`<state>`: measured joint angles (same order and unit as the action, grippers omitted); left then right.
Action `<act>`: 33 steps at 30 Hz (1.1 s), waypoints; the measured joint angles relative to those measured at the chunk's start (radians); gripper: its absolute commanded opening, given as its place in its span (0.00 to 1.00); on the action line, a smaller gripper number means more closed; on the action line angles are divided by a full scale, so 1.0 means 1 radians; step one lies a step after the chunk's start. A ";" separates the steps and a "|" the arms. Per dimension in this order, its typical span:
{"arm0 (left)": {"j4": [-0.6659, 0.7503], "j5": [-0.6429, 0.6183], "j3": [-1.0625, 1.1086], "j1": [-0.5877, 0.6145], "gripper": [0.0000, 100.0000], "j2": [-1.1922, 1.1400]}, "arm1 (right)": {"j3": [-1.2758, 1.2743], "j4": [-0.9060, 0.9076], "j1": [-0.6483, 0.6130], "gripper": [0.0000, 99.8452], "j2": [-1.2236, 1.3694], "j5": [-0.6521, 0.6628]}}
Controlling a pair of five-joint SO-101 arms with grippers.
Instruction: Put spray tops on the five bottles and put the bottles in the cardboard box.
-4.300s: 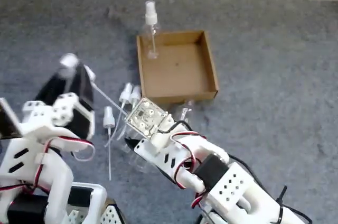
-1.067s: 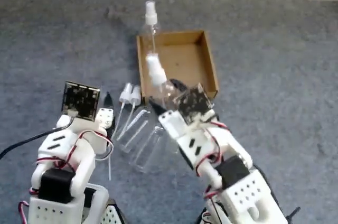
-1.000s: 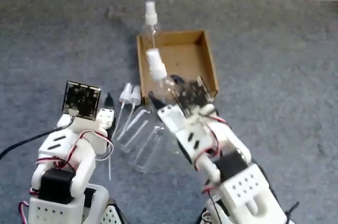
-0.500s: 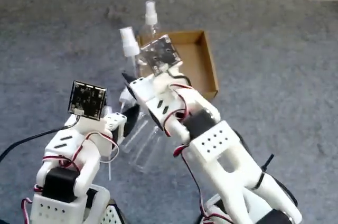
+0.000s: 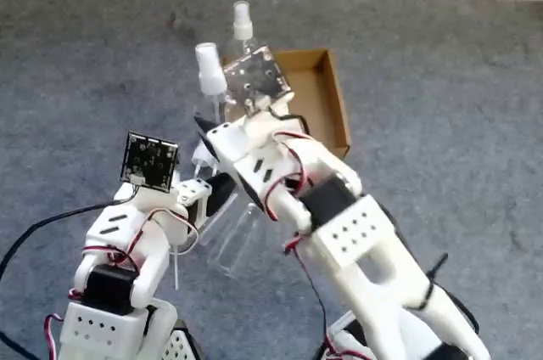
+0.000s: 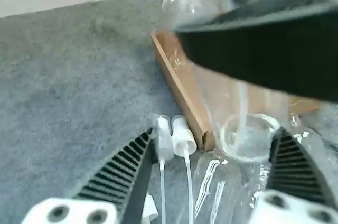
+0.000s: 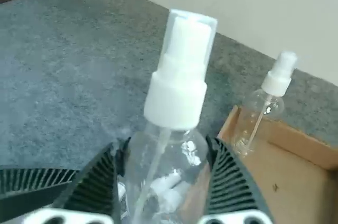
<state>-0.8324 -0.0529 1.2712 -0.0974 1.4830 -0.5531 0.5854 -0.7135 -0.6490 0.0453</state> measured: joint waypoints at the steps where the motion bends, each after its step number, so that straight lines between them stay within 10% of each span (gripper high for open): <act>1: 0.000 0.000 0.000 0.000 0.27 0.005 | 0.000 0.012 0.000 0.00 -0.020 0.000; 14: 0.003 0.000 0.008 0.009 0.19 0.000 | 0.002 -0.028 0.204 0.00 -0.052 0.061; 22: 0.003 0.000 0.008 0.173 0.01 0.000 | 0.048 -0.358 0.367 0.00 0.304 0.068; 33: 0.064 0.000 0.068 0.206 0.01 0.000 | 0.290 -0.614 0.407 0.00 0.827 0.068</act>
<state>-0.7679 -0.0529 1.3387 0.1082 1.4830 -0.2631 -0.0284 -0.3069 0.1780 0.1128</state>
